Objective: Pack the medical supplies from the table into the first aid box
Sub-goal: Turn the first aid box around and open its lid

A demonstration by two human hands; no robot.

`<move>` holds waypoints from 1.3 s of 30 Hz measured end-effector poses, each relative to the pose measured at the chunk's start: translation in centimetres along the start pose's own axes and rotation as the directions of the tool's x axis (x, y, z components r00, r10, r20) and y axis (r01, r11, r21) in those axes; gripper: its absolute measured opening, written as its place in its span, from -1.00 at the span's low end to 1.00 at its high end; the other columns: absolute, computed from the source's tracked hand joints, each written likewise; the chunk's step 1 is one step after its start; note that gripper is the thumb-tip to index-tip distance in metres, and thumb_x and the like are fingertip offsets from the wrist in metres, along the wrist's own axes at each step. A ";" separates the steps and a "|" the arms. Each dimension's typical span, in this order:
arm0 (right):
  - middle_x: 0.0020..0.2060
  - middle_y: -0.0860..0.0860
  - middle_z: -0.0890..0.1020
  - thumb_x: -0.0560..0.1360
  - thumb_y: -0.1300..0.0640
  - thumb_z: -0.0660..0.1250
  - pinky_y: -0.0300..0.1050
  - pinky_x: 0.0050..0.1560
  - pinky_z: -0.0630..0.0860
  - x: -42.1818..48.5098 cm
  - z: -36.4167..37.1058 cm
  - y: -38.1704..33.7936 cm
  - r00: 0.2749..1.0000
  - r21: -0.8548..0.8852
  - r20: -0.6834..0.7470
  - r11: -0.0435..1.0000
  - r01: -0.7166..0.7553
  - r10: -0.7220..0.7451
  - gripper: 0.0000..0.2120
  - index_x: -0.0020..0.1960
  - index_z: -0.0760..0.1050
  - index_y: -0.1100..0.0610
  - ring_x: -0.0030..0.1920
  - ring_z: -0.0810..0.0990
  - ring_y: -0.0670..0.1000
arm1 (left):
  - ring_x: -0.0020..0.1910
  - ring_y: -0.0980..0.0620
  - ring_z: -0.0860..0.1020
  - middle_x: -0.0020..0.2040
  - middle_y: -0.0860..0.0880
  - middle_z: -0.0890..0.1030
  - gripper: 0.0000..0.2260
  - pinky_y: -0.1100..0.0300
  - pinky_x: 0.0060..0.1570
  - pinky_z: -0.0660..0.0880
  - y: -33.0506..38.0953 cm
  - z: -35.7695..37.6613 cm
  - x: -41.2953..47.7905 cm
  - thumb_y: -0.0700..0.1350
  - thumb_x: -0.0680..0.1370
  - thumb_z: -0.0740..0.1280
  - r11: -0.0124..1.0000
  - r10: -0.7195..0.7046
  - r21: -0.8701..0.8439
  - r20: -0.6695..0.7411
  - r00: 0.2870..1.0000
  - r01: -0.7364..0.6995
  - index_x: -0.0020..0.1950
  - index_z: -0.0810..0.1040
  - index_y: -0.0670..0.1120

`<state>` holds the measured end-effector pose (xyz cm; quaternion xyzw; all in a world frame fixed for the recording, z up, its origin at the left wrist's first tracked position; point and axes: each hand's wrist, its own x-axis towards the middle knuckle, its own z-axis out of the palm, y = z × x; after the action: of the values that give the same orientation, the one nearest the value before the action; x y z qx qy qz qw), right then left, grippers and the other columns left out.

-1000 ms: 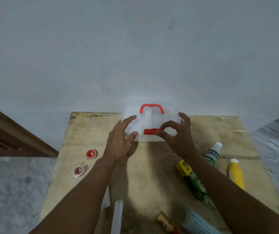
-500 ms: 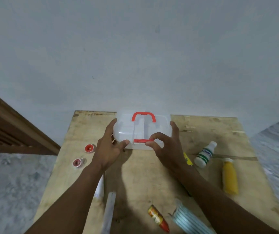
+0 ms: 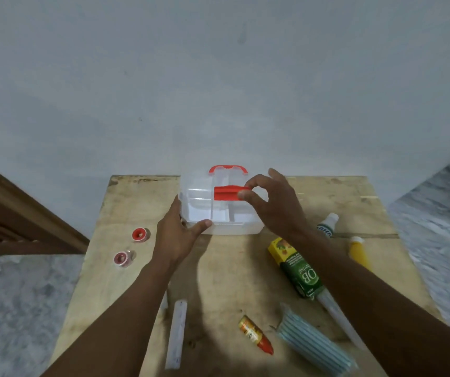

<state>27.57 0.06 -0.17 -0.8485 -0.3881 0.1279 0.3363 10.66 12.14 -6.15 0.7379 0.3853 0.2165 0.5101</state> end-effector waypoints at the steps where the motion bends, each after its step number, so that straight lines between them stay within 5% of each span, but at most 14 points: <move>1: 0.29 0.04 0.55 0.51 -0.08 0.35 0.05 0.34 0.28 0.4 -0.5 -0.1 1.000 -0.009 0.015 1.000 0.022 -0.022 -0.83 0.02 0.56 -0.02 0.50 0.23 0.12 | 0.15 0.09 0.56 0.22 0.08 0.60 -0.38 0.47 -0.10 0.50 0.1 0.1 0.2 -0.01 0.42 0.54 1.000 0.001 0.012 -0.004 1.000 -0.001 0.43 0.39 0.00; 4: 0.10 -0.06 0.56 0.46 0.06 0.46 0.10 0.27 0.40 1.2 -1.9 0.0 0.991 -0.047 0.062 0.991 0.122 -0.119 -0.77 0.09 0.55 0.00 0.36 0.39 0.19 | 0.19 -0.03 0.57 0.23 0.02 0.61 -0.36 0.18 0.06 0.56 0.1 0.4 0.8 0.02 0.38 0.56 0.997 -0.033 0.065 -0.026 0.999 0.034 0.40 0.42 -0.01; 8: 0.12 0.10 0.57 0.48 0.22 0.40 0.09 0.13 0.51 2.3 -3.1 0.4 0.972 -0.201 0.104 0.952 0.230 -0.213 -0.60 0.27 0.44 -0.05 0.19 0.51 0.17 | 0.31 -0.12 0.49 0.37 -0.05 0.52 -0.22 -0.04 0.24 0.49 0.3 0.5 1.3 0.00 0.36 0.59 0.986 -0.120 0.109 -0.049 0.991 0.125 0.50 0.32 -0.05; 12: 0.23 0.05 0.59 0.57 0.05 0.29 0.06 0.23 0.46 4.3 -5.0 -0.4 0.977 -0.210 0.061 0.954 0.214 -0.205 -0.61 0.38 0.37 -0.07 0.22 0.54 0.12 | 0.29 -0.17 0.50 0.39 -0.07 0.48 -0.19 -0.08 0.22 0.50 0.6 0.5 1.5 -0.02 0.35 0.59 0.976 -0.175 0.121 -0.042 0.984 0.179 0.51 0.27 -0.04; 18: 0.02 0.09 0.62 0.50 -0.18 0.35 -0.07 0.06 0.37 8.4 -6.1 -1.4 0.984 -0.068 -0.157 0.994 -0.090 0.079 -0.52 0.23 0.43 0.14 0.12 0.54 0.15 | 0.25 -0.17 0.53 0.36 -0.05 0.51 -0.17 -0.11 0.18 0.53 0.8 0.8 1.7 -0.02 0.32 0.60 0.971 -0.201 0.122 -0.039 0.979 0.204 0.50 0.29 -0.01; 23: -0.02 0.07 0.59 0.43 -0.22 0.42 -0.10 -0.02 0.39 10.7 -6.2 -0.8 0.953 0.097 -0.216 0.976 -0.194 0.211 -0.51 0.11 0.45 0.15 0.06 0.56 0.13 | 0.30 -0.12 0.48 0.36 -0.04 0.50 -0.19 -0.10 0.24 0.50 1.0 1.8 1.3 -0.05 0.33 0.60 0.975 -0.188 0.109 -0.048 0.981 0.192 0.50 0.30 -0.03; 33: 0.04 0.07 0.57 0.43 -0.25 0.40 -0.15 -0.02 0.35 10.8 -7.8 1.7 0.951 0.144 -0.203 0.968 -0.207 0.233 -0.50 0.17 0.40 0.07 0.07 0.53 0.08 | 0.32 -0.10 0.45 0.37 -0.05 0.49 -0.18 0.01 0.25 0.47 2.7 4.5 1.3 -0.04 0.36 0.58 0.977 -0.168 0.124 -0.035 0.985 0.172 0.52 0.27 -0.08; 39: 0.04 0.08 0.57 0.47 -0.25 0.34 -0.07 0.03 0.45 10.8 -8.0 2.4 0.967 0.096 -0.165 0.979 -0.179 0.193 -0.51 0.21 0.35 0.05 0.06 0.56 0.13 | 0.23 -0.05 0.46 0.23 0.05 0.46 -0.25 0.18 -0.01 0.42 3.5 4.8 1.5 -0.08 0.38 0.56 0.979 -0.144 0.146 0.014 0.989 0.140 0.46 0.24 -0.07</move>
<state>40.01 3.19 4.63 -0.8748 -0.2705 0.1003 0.3892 16.23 9.86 -4.92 0.7462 0.4453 0.1418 0.4741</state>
